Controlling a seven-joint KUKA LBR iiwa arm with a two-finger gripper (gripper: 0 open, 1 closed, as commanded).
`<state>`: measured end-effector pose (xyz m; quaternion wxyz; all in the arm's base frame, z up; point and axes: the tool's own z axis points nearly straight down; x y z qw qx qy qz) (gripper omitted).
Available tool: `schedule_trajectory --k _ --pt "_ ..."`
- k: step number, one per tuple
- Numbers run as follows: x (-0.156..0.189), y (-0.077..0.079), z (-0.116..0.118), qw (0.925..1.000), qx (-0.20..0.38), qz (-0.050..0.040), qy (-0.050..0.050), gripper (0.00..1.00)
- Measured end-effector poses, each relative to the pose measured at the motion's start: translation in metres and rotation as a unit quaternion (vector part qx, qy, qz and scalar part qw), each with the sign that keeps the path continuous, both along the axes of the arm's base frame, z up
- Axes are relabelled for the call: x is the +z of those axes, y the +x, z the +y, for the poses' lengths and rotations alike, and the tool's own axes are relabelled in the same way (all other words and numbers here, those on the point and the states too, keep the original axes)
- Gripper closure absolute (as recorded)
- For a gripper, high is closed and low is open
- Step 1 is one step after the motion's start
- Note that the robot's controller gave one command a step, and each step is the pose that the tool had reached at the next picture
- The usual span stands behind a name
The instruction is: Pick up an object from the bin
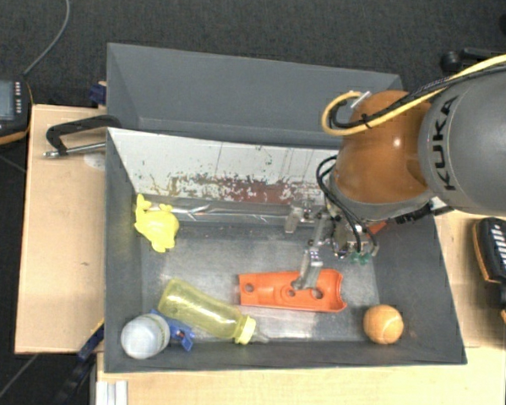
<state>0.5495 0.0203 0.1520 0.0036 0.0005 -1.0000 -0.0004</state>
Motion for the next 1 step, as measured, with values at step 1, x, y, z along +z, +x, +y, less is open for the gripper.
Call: schedule_trajectory --k 1 --pt "0.0048 0.0018 0.0 1.0 0.0 -0.0043 0.0 0.0"
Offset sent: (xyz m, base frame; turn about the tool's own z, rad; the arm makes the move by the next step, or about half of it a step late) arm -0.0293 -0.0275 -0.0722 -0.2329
